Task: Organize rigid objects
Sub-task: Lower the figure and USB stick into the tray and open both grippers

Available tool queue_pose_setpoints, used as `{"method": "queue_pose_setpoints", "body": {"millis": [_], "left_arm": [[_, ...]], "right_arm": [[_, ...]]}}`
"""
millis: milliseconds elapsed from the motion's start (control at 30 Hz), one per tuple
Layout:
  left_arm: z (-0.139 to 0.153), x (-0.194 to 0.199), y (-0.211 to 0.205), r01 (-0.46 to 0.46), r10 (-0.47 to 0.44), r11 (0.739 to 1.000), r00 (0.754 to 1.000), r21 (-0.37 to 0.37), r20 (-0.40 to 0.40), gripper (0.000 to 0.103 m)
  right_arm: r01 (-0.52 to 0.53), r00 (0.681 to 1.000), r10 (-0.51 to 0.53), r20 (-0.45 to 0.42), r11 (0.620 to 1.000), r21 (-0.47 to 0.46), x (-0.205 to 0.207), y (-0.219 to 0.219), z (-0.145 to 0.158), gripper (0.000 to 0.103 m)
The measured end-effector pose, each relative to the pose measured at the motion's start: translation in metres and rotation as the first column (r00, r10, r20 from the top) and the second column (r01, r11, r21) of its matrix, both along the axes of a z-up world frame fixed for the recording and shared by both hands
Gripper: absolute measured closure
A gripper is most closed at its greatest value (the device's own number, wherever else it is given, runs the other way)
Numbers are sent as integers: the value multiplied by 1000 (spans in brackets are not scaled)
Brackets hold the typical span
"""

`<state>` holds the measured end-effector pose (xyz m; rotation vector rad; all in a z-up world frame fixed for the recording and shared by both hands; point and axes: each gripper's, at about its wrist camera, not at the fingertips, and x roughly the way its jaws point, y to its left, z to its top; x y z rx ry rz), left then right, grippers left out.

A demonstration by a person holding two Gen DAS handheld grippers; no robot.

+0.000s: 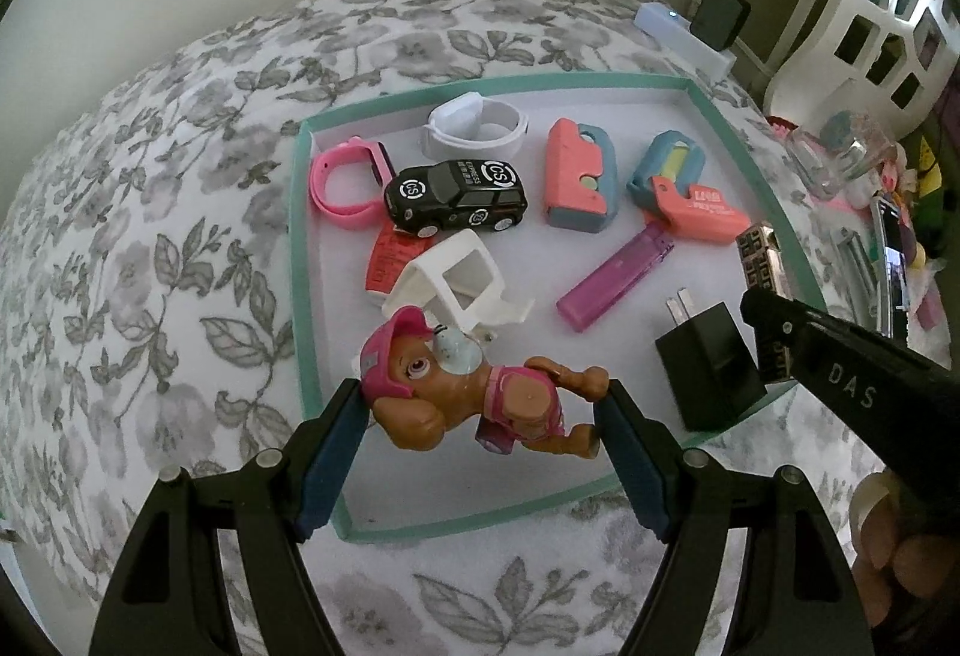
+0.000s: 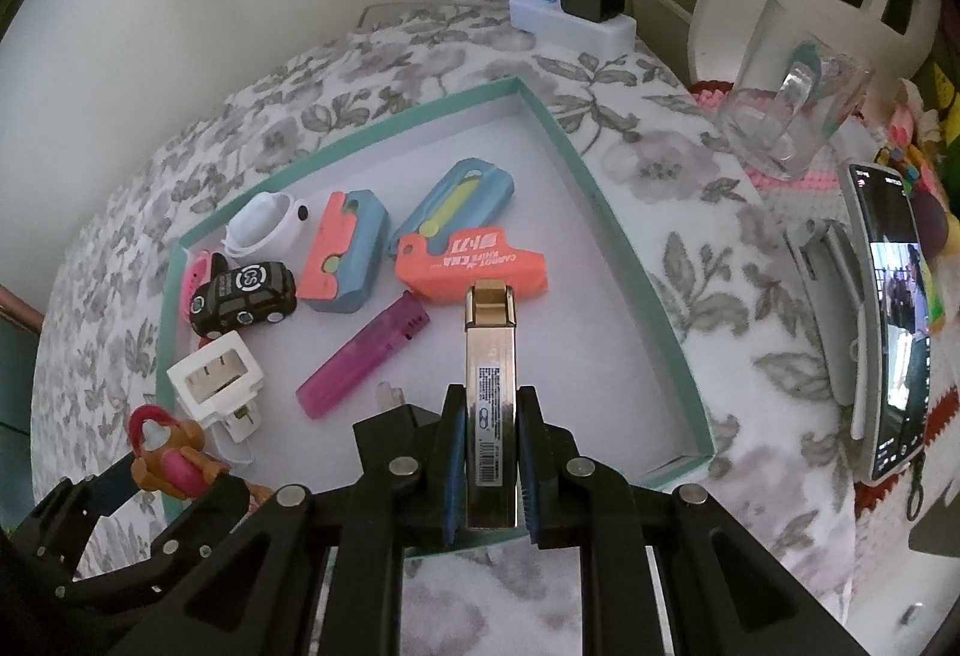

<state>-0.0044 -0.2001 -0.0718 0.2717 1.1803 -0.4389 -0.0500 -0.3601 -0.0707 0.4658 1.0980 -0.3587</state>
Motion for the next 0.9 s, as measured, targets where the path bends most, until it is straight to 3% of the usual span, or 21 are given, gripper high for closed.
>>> {"method": "queue_pose_setpoints", "body": {"millis": [500,767,900], "left_arm": [[11,5,26,-56,56,997,998,-49,1,22],[17,24,77,-221,221,975,975,-25,21,22],[12,36,110,-327,327,945,945,13,18,9]], "right_arm": [[-12,1000,11,-22,999,-37,5,8,-2,85],[-19,1000,17,-21,997,-76,4,20,5,85],[-22,999,19,-28,995,-100,5,29,8,83]]}}
